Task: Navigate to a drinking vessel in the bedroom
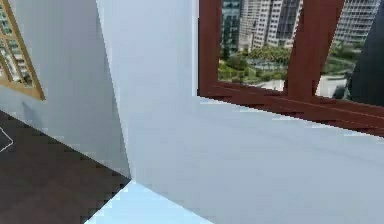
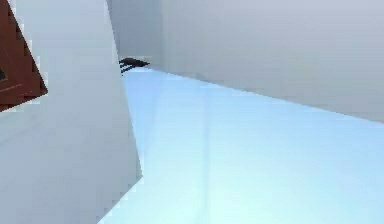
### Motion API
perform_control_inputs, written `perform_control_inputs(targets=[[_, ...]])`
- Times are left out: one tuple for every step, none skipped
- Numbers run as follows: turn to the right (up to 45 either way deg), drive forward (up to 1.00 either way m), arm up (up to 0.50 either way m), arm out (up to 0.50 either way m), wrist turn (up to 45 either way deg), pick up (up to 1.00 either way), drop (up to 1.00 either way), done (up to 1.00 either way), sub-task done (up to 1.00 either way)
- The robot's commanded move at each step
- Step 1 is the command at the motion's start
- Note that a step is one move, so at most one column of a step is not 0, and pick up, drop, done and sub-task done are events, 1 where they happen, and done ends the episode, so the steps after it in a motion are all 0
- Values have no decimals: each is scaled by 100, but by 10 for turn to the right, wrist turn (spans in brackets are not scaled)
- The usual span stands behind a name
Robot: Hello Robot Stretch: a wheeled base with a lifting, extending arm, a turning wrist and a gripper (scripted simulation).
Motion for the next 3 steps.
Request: perform_control_inputs(targets=[[-450, 0, 0, 0, 0, 0, 0, 0, 0], [-450, 0, 0, 0, 0, 0, 0, 0, 0], [-210, 0, 0, 0, 0, 0, 0, 0, 0]])
